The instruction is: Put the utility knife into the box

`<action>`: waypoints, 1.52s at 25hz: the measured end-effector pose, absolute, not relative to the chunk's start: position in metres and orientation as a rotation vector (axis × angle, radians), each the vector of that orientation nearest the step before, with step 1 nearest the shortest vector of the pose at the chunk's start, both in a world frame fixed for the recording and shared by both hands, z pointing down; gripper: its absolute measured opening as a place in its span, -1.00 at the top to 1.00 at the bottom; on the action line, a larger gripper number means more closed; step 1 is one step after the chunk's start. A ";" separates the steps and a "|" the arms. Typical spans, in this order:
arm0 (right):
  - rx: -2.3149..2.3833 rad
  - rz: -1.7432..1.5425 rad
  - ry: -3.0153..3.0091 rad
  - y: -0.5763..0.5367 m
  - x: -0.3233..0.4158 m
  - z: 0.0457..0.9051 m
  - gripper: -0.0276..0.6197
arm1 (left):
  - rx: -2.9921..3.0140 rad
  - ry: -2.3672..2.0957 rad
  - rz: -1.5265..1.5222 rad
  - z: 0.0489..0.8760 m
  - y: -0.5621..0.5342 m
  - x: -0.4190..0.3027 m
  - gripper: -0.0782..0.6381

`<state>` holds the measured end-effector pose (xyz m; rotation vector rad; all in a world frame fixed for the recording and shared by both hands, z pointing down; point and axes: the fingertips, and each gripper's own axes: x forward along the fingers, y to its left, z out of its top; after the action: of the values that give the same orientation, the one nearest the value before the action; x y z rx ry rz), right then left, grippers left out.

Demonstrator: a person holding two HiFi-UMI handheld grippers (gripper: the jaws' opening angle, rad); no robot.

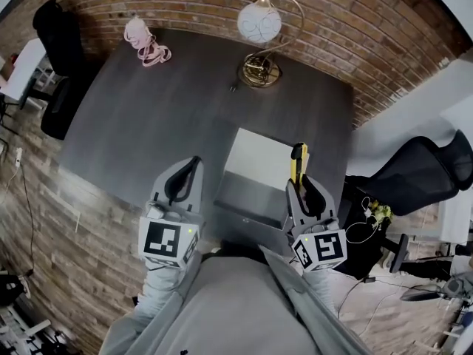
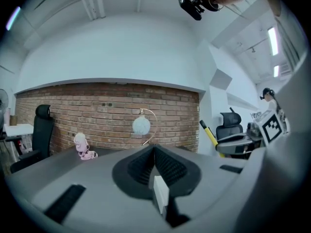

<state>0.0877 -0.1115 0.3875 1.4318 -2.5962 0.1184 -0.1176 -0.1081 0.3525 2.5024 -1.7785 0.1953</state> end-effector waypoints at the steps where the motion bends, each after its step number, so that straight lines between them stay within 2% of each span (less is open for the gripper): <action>1: 1.433 0.119 -2.595 -0.115 0.090 0.386 0.53 | 2.512 -1.768 0.196 0.351 -0.114 -0.113 0.72; 19: 1.497 0.115 -2.522 -0.134 0.105 0.382 0.53 | 2.668 -1.553 0.194 0.343 -0.176 -0.069 0.72; 38: 1.441 0.133 -2.409 -0.120 0.103 0.412 0.53 | 2.725 -1.364 0.211 0.362 -0.177 -0.046 0.72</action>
<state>0.1031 -0.1199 0.4125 1.4408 -2.4088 0.1331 -0.0455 -0.1772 0.3625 2.7251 -1.3640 0.2109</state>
